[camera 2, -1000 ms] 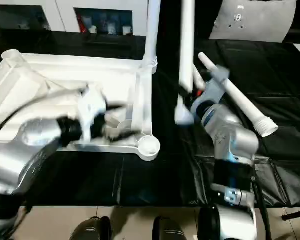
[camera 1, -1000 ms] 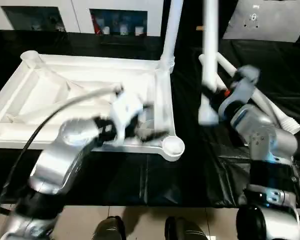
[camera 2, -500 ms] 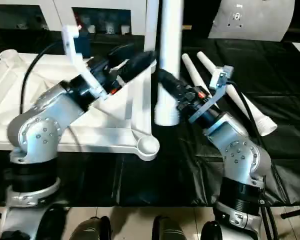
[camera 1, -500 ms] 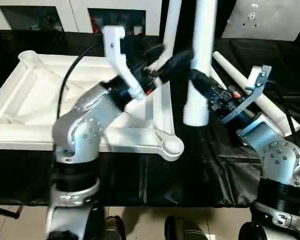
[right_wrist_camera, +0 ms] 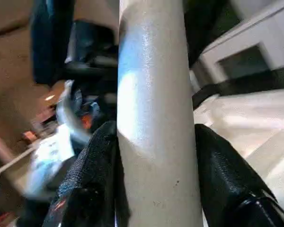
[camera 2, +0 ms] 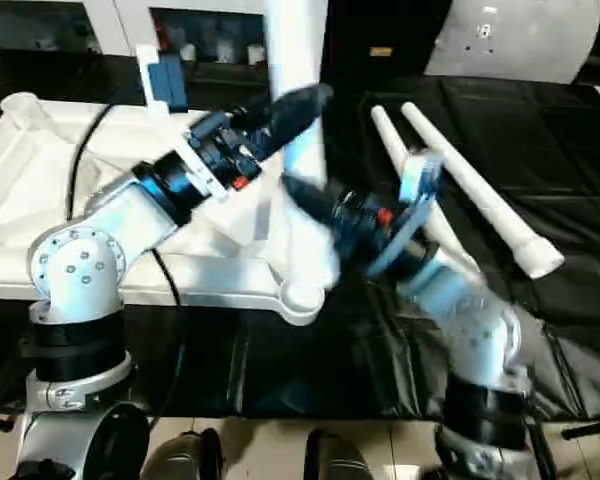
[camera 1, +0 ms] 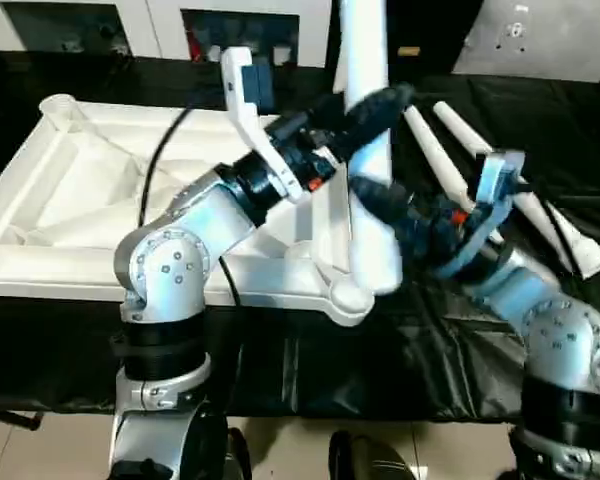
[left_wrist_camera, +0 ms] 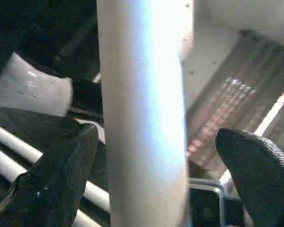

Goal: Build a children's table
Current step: Pick table leg

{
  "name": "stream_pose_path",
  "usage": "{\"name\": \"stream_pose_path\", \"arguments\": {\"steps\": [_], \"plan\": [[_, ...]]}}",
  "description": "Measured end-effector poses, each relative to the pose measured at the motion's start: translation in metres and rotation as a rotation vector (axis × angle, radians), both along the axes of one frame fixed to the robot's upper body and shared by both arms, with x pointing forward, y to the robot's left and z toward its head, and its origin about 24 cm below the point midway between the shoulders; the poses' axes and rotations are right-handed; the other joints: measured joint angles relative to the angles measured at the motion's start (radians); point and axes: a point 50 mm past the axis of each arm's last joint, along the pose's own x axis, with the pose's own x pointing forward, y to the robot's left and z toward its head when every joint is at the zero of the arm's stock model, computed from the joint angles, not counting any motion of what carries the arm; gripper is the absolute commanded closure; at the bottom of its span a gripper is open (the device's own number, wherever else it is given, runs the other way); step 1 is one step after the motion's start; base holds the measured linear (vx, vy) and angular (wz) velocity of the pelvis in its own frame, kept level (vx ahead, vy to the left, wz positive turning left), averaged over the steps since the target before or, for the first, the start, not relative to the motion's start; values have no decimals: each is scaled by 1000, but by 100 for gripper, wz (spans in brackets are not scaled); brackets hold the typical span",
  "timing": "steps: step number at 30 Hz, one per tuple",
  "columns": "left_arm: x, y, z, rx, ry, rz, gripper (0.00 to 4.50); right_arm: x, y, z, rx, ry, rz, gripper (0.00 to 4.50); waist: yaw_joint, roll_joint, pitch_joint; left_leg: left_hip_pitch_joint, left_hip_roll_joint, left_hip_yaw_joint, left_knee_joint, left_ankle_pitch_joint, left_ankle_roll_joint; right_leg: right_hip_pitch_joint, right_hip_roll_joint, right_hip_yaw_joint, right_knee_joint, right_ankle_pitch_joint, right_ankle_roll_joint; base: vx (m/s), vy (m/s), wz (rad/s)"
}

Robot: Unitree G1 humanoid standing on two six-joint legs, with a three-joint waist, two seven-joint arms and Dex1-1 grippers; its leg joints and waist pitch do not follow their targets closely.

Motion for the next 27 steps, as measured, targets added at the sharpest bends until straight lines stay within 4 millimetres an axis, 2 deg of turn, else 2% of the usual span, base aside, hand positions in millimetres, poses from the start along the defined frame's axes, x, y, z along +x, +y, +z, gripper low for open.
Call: {"name": "stream_pose_path", "arguments": {"steps": [3,8,15,22,27], "plan": [[0,5,-9,-30,23,-33,34,-4,1,-4,-1,10,44,262,2,0,0,0,0,-1,0,0,0,0,0,-1,0,0,0,0,0,0],[-8,16,-8,-146,-7,-151,34,-10,0,-12,-20,27,97,262,6,0,0,0,0,-1,0,-3,-5,1,-1,-2,0,-1,1,0,0,0],[-17,27,-13,-201,-21,-255,34,-16,1,-14,-10,21,174,262,7,0,0,0,0,-1,0,-3,-5,1,-1,-2,0,-3,5,0,0,0],[-18,31,-14,-177,-36,-269,34,-18,1,-17,-30,18,191,262,7,-1,0,0,0,-1,0,-3,-5,1,-1,-2,0,-4,6,0,0,0],[-19,35,-22,-2,-126,-220,34,-18,2,-24,-87,10,163,262,5,0,0,1,0,-1,-2,-3,-6,1,-1,-2,0,-4,7,0,0,0]]}}
